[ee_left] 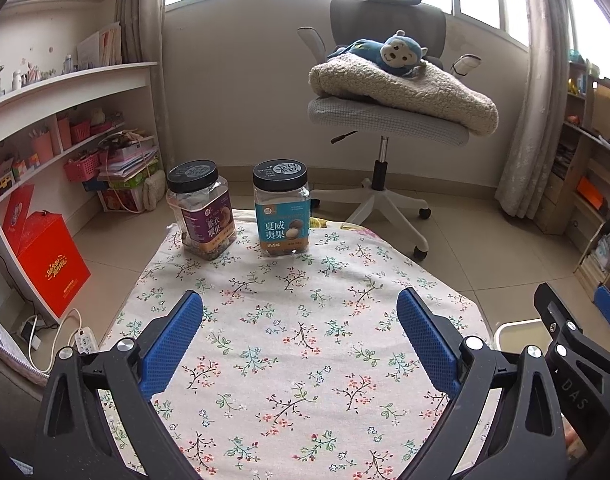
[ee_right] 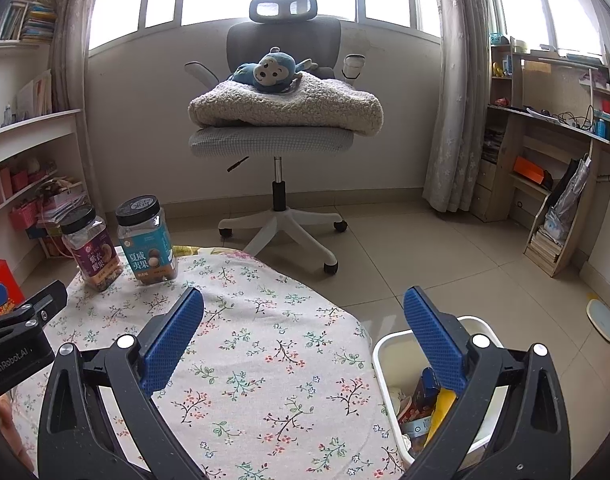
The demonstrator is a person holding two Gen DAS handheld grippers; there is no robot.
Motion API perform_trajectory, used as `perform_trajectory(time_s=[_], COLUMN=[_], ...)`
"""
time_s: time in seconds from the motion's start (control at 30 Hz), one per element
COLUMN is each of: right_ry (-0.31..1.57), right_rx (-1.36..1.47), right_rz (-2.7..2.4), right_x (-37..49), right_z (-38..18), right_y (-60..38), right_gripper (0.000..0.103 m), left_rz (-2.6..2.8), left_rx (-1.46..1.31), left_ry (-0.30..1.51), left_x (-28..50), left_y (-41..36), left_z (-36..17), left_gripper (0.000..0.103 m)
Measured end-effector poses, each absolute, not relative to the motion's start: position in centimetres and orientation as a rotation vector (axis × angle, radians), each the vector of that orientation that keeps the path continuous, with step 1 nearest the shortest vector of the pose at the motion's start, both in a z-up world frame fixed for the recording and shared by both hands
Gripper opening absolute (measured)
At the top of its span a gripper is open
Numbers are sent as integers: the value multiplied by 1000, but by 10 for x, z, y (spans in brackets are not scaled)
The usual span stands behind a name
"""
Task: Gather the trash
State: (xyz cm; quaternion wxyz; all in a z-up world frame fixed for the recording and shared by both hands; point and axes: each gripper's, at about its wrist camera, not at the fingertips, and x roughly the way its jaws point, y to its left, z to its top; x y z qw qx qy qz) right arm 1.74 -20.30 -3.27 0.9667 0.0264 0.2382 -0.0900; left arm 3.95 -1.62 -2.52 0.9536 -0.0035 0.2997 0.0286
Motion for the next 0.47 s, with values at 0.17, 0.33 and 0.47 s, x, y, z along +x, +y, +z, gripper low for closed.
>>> perform_trajectory(time_s=[0.17,0.33,0.47], right_ry=[481,478,471], right_rx=[55,56,63], right_rz=[-183,-183,-191], right_x=[17,17,17], right_z=[-33,-32,-31], right_y=[-204,-204,-205], right_gripper=[96,96,96], left_rz=[53,62,86], left_rx=[-1,4,-4], left_ry=[598,598,599], left_x=[37,35,34], left_y=[-19,-24,-23], left_z=[-24,-23,-21], left_gripper=[93,96,96])
